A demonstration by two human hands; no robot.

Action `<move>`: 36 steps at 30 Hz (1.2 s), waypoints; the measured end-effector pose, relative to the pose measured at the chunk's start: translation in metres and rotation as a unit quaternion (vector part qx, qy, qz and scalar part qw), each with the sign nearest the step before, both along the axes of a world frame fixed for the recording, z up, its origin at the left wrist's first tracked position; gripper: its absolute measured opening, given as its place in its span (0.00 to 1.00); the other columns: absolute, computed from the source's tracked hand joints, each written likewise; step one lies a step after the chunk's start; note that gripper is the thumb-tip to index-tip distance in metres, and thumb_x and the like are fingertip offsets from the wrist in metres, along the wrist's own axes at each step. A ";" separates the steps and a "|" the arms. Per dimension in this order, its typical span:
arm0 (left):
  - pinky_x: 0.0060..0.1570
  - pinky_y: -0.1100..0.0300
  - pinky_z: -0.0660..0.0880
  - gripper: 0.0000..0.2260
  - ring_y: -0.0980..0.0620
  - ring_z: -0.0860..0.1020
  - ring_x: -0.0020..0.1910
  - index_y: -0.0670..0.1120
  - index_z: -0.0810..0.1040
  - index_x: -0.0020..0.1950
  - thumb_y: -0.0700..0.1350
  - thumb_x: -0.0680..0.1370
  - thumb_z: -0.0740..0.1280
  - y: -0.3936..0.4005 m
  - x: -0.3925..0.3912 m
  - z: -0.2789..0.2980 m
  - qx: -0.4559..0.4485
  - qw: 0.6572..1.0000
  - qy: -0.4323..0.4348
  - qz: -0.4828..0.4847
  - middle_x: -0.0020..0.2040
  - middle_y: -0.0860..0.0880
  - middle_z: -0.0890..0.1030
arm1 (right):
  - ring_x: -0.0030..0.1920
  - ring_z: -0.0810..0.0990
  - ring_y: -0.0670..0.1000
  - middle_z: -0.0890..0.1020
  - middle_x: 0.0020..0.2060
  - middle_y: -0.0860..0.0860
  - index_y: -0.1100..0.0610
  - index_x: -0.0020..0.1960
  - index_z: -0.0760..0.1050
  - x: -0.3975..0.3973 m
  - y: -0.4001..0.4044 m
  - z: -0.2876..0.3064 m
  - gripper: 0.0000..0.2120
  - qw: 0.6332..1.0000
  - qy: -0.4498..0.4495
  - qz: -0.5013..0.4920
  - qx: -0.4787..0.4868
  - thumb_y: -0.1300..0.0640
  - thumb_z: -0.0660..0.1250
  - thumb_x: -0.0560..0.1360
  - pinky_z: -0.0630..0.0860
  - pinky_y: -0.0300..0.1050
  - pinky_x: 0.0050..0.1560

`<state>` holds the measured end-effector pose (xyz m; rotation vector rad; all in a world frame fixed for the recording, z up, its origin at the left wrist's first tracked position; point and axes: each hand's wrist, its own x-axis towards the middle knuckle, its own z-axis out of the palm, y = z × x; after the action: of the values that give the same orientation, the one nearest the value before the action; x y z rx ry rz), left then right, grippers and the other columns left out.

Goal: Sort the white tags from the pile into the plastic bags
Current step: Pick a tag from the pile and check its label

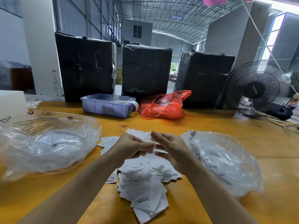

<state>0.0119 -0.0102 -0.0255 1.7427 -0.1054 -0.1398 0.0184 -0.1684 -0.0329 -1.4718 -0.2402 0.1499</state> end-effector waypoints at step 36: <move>0.27 0.69 0.74 0.06 0.59 0.79 0.27 0.41 0.79 0.42 0.41 0.68 0.74 0.003 0.009 0.007 -0.273 0.946 -0.026 0.175 0.31 0.50 0.83 | 0.37 0.76 0.45 0.83 0.43 0.54 0.60 0.48 0.78 0.011 -0.014 -0.015 0.10 0.868 -0.213 -0.148 -0.424 0.52 0.68 0.75 0.72 0.36 0.37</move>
<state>0.0207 -0.0072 -0.0184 1.1859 0.1198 0.1839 0.0292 -0.1824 -0.0482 -2.4010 -0.3197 -0.3771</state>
